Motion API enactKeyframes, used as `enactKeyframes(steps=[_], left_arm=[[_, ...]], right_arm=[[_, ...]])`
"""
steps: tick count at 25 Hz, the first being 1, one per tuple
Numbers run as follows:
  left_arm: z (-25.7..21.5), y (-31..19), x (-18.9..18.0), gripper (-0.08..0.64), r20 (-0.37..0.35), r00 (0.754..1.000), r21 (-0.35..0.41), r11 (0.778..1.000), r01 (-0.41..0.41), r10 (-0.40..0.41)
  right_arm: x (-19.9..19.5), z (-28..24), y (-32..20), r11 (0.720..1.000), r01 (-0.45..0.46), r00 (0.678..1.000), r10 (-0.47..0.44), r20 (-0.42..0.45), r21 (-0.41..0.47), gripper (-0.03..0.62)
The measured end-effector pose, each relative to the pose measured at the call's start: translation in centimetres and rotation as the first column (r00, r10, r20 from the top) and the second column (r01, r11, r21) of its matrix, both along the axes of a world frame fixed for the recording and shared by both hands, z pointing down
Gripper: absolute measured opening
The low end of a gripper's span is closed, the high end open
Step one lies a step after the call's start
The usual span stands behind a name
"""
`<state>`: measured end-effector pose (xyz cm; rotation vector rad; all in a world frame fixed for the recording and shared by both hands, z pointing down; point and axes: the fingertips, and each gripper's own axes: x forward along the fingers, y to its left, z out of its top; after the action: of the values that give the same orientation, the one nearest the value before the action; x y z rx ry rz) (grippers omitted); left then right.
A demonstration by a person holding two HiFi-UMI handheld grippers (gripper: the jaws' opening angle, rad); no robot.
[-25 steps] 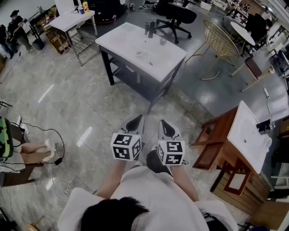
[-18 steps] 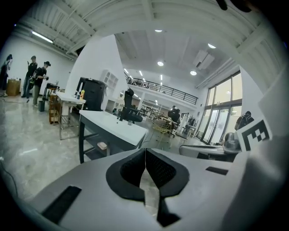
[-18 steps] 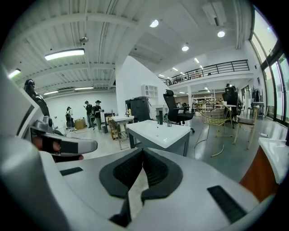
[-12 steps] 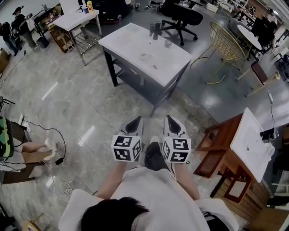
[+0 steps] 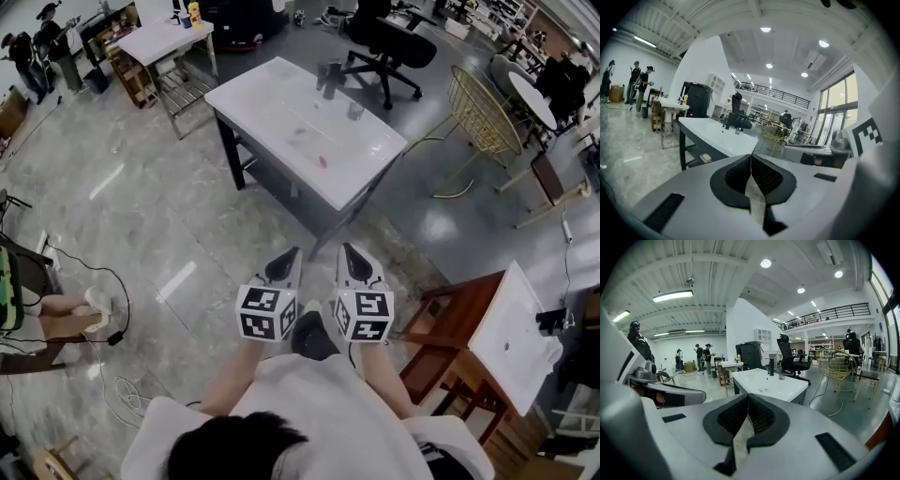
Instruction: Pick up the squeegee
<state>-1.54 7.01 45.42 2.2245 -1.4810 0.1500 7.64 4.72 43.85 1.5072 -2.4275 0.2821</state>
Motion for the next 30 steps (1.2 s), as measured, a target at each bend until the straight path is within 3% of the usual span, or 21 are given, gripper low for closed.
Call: enactKeyframes(steps=[17,30], left_arm=[[0.7,-14.1,4.6,0.028,0.035,0.996,-0.027,0.996,0.085,-0.084],[1.7,-18.2,6.1,0.028,0.046,0.993,-0.059,0.992,0.109,-0.106]], right_arm=[[3.0,1.5,-14.3,0.993,0.107,0.994,-0.106,0.019,-0.053,0.026],[2.4,2.9,-18.4,0.980,0.181,0.983,-0.178,0.032,-0.087,0.026]])
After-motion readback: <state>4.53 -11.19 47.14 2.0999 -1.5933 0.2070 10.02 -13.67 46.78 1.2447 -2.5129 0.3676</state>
